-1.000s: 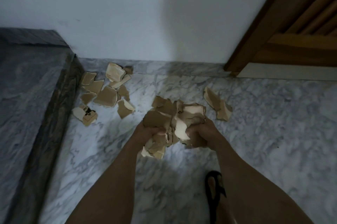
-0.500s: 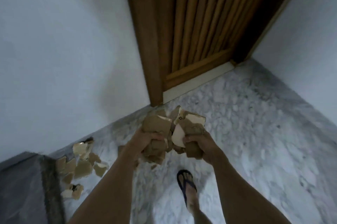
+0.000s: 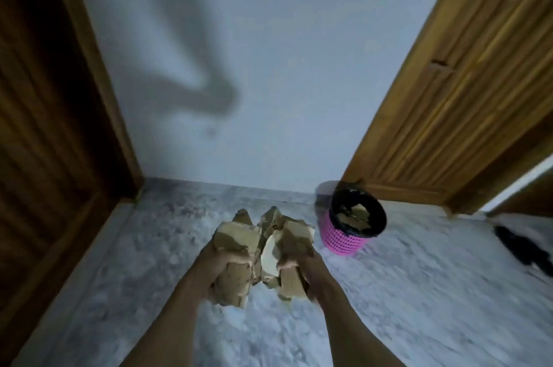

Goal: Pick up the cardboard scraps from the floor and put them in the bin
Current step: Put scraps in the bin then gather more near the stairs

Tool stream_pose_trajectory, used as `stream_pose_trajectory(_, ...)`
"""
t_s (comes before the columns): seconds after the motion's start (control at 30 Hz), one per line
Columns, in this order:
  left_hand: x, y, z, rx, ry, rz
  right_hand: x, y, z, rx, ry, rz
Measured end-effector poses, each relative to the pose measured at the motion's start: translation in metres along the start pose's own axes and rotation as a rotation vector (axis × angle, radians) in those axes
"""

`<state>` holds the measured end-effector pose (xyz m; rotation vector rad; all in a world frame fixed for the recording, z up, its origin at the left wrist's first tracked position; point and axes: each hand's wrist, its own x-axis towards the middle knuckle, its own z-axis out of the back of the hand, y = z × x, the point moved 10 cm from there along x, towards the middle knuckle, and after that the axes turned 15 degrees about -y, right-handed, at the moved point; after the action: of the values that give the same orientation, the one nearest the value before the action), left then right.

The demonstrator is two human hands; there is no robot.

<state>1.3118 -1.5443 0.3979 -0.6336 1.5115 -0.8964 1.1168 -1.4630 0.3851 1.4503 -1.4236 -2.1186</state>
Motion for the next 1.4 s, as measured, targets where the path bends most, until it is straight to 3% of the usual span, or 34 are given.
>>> stream_pose_trajectory(0.13,0.026,-0.046,-0.118,0.080,0.170,-0.021,0.033,0.057,0.082,0.197,-0.102,0.077)
stream_pose_trajectory(0.37,0.051,-0.092,-0.282,0.176,0.401,0.006,0.071,0.101,0.208,0.377,-0.367,0.041)
stream_pose_trajectory(0.53,0.098,-0.119,-0.356,0.309,0.490,0.009,0.104,0.128,0.247,0.435,-0.551,-0.009)
stream_pose_trajectory(0.7,0.146,-0.153,-0.419,0.379,0.543,-0.036,0.161,0.148,0.267,0.496,-0.623,-0.060)
stream_pose_trajectory(0.87,0.207,-0.152,-0.493,0.472,0.563,-0.007,0.231,0.162,0.305,0.535,-0.645,-0.108)
stream_pose_trajectory(1.07,0.295,-0.137,-0.572,0.540,0.466,0.057,0.345,0.176,0.351,0.515,-0.636,-0.157)
stream_pose_trajectory(1.4,0.430,-0.092,-0.657,0.578,0.422,0.202,0.506,0.173,0.389,0.471,-0.574,-0.273)
